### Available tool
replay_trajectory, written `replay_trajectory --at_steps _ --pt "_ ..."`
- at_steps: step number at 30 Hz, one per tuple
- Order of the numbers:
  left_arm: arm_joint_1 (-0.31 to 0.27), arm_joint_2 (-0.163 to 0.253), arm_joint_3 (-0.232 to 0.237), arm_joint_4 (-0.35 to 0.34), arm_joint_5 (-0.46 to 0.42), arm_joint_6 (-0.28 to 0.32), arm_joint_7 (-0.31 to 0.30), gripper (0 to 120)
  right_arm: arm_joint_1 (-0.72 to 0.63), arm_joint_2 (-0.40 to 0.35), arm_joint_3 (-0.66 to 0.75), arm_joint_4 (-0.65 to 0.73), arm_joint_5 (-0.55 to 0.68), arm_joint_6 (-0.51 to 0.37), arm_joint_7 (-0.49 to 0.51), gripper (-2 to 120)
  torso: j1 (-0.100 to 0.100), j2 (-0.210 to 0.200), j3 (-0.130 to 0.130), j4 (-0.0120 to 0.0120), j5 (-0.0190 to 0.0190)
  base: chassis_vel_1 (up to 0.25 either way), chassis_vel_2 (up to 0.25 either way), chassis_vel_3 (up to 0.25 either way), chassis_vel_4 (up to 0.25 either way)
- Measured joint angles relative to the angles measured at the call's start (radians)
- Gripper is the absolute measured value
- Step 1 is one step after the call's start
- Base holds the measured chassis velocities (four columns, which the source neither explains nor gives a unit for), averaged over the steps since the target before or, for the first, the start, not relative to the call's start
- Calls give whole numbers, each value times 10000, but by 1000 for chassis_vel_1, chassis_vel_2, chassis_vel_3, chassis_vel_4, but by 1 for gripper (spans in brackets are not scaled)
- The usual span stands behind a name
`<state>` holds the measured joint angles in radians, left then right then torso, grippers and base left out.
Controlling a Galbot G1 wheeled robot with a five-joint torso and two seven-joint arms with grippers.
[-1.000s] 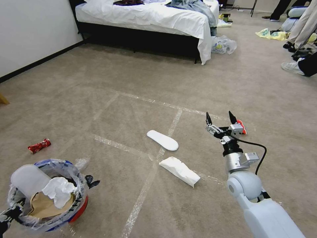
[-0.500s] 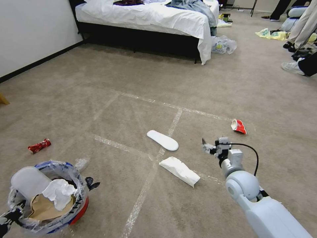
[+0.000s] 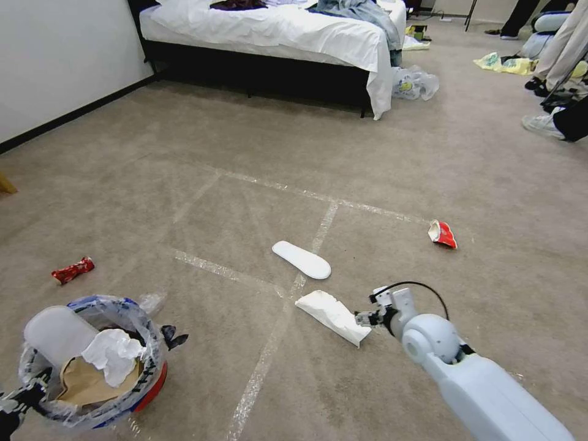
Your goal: Pick up the trash bin and place the garbage on the floor into it.
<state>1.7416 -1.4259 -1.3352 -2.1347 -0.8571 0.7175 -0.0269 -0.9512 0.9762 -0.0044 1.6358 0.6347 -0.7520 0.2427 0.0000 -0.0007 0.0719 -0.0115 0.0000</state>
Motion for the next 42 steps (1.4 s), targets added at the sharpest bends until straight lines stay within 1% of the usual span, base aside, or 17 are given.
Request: replay_trajectory --at_steps 2,3,5,9,14,17,24,29,30,31,33,34,36,37,39,40,42 --pt "21 -80 -2 -21 45 -11 2 1 576 264 -621 -1035 -160 41 -202 100 0 0 1 0 0 0 0 0 0" --pt "21 -80 -2 -21 45 -11 2 1 576 264 -621 -1035 -160 41 -202 100 0 0 1 0 0 0 0 0 0" --pt "49 -134 -18 -48 54 -26 6 1 1112 527 -1105 -1795 -278 289 -499 100 0 0 0 0 -2 0 0 0 0" --pt "87 -156 -48 -64 55 -34 7 1 1478 761 -1402 -2248 -341 458 -669 100 0 0 0 0 -1 0 0 0 0" --pt "106 -162 -101 -69 39 -67 12 1 2025 1271 -1868 -3039 -426 861 -835 100 0 0 0 1 -1 0 0 0 0" --pt "45 -161 -92 -57 36 -74 7 1 2166 1500 -2011 -3440 -522 1018 -861 100 0 0 0 0 0 0 0 0 0" --pt "-42 -163 -2 7 81 -76 -10 1 2399 1773 -2200 -4165 -736 1327 -975 100 0 0 0 -2 -1 0 0 0 0" --pt "-1 -146 4 25 94 -93 -13 1 2558 2094 -2312 -4960 -1023 1863 -1267 99 0 -1 1 0 0 0 0 0 0" --pt "16 -138 -8 25 93 -108 -14 1 2558 2163 -2328 -5093 -1093 1987 -1310 96 0 0 1 0 0 0 0 0 0" --pt "16 -138 -8 25 93 -108 -14 1 2558 2163 -2328 -5093 -1093 1987 -1310 96 0 0 1 0 0 0 0 0 0" --pt "20 -129 -15 25 88 -121 -15 1 2535 2226 -2339 -5175 -1152 2101 -1351 88 0 0 0 0 0 0 0 0 0" --pt "20 -129 -15 25 88 -121 -15 1 2535 2226 -2339 -5175 -1152 2101 -1351 88 0 0 0 0 0 0 0 0 0" --pt "-8 -135 -11 35 87 -143 -18 1 2490 2320 -2386 -5327 -1255 2289 -1381 76 0 0 0 -1 0 0 0 0 0" --pt "-8 -135 -11 35 87 -143 -18 1 2490 2320 -2386 -5327 -1255 2289 -1381 76 0 0 0 -1 0 0 0 0 0" --pt "-23 -140 3 64 94 -154 -21 1 2460 2345 -2396 -5361 -1307 2464 -1385 64 0 0 -1 -1 0 0 0 0 0" --pt "-23 -140 3 64 94 -154 -21 1 2460 2345 -2396 -5361 -1307 2464 -1385 64 0 0 -1 -1 0 0 0 0 0" --pt "-42 -148 15 91 109 -159 -25 1 2444 2322 -2404 -5332 -1317 2517 -1382 53 0 0 -1 1 -1 0 0 0 0"
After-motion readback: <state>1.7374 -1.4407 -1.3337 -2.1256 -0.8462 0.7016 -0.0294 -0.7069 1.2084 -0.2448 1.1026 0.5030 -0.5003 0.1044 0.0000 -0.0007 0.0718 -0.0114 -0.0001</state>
